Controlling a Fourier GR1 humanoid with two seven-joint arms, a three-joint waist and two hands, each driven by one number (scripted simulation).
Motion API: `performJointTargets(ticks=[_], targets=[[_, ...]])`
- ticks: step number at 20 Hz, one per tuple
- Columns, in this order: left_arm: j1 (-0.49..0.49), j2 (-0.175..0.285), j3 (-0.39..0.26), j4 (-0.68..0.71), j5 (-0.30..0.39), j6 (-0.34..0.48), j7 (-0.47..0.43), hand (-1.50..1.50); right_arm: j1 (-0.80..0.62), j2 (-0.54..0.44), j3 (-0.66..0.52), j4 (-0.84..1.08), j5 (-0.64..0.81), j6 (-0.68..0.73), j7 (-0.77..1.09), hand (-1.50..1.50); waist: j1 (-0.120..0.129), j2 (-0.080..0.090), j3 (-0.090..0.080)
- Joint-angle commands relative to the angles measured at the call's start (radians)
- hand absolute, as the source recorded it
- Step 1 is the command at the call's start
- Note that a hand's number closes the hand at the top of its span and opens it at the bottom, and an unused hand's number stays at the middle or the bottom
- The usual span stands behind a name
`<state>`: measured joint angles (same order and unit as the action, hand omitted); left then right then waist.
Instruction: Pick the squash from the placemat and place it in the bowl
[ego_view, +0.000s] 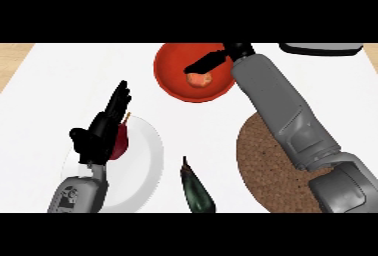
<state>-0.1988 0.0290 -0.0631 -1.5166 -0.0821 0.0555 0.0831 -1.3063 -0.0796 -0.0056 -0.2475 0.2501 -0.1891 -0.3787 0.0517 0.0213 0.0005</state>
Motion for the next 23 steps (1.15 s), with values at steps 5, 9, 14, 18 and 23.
performJointTargets(ticks=[5,9,14,18,23], targets=[[0.011,0.018,0.014,-0.058,0.022,-0.017,0.05,0.0,-0.008,-0.107,-0.127,0.024,-0.113,0.158,0.001,-1.5,-0.014,-0.009,0.0],[0.077,-0.01,-0.025,-0.069,-0.015,0.01,0.007,0.0,0.036,-0.146,-0.171,0.035,-0.157,0.258,-0.034,-1.5,-0.016,-0.01,0.0],[0.04,-0.011,0.003,0.016,-0.009,0.01,-0.02,0.0,0.078,-0.219,-0.17,0.031,-0.158,0.421,-0.088,-1.5,-0.022,-0.007,0.0],[0.063,-0.021,-0.019,-0.022,-0.021,0.015,-0.017,0.0,0.105,-0.201,-0.17,0.024,-0.157,0.455,-0.103,-1.5,-0.021,-0.01,0.0],[0.047,0.003,0.019,-0.017,0.001,-0.001,-0.017,0.0,0.171,-0.2,-0.15,-0.032,-0.14,0.487,-0.124,-1.5,-0.035,-0.016,0.0]])
